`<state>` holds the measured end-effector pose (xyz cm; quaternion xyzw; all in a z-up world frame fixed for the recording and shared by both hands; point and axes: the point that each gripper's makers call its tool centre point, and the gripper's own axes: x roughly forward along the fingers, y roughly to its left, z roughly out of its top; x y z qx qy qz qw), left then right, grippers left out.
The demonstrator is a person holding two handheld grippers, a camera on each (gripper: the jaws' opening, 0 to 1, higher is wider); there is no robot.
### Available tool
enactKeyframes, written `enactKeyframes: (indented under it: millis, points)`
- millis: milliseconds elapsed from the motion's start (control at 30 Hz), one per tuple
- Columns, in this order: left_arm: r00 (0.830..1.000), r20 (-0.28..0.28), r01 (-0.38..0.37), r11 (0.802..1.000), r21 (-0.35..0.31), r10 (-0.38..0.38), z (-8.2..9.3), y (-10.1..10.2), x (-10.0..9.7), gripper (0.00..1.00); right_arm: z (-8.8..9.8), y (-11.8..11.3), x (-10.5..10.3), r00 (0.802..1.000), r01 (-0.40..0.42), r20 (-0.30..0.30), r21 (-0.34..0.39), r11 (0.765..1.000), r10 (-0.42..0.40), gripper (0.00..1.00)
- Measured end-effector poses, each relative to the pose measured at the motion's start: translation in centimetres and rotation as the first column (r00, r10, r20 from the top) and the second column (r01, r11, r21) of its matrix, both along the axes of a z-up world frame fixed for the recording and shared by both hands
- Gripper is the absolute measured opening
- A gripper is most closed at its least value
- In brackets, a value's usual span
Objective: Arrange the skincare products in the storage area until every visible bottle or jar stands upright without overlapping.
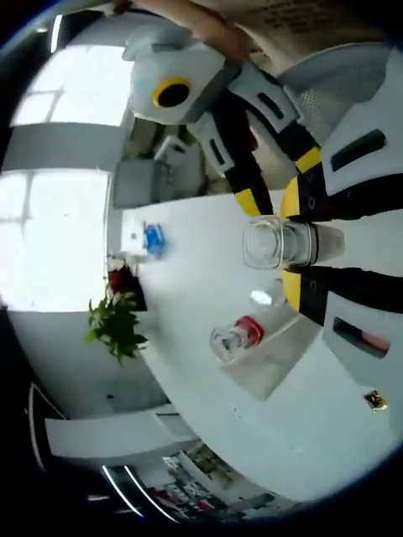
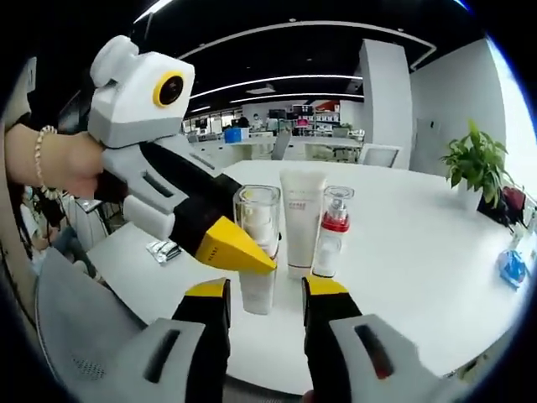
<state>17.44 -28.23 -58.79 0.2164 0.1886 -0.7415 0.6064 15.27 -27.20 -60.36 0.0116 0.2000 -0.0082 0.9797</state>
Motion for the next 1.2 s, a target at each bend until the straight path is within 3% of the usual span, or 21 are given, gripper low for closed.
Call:
enactKeyframes:
  millis: [467,667,900,1200]
  points:
    - [1.0,-0.017,0.003,1.0,-0.003,-0.003,-3.8,-1.3,1.7,0.16,-0.9,-1.4,-1.7,0.997,0.072,-0.024,0.036,0.997,-0.072,0.68]
    - [1.0,-0.03,0.0,1.0,-0.024,-0.001,-4.3,-1.8,2.4,0.16,-1.2,-1.5,-1.5,0.995,0.093,-0.036,0.028,0.995,-0.092,0.82]
    - [0.999,-0.032,0.009,0.998,-0.058,-0.011,-4.7,-2.4,3.5,0.16,-1.4,-1.7,-1.4,0.994,0.106,-0.043,0.037,0.994,-0.104,0.88]
    - [0.999,-0.037,0.025,0.998,-0.058,-0.027,-5.8,-3.0,4.2,0.16,-1.7,-2.0,-1.4,0.991,0.125,-0.056,0.047,0.991,-0.122,0.94]
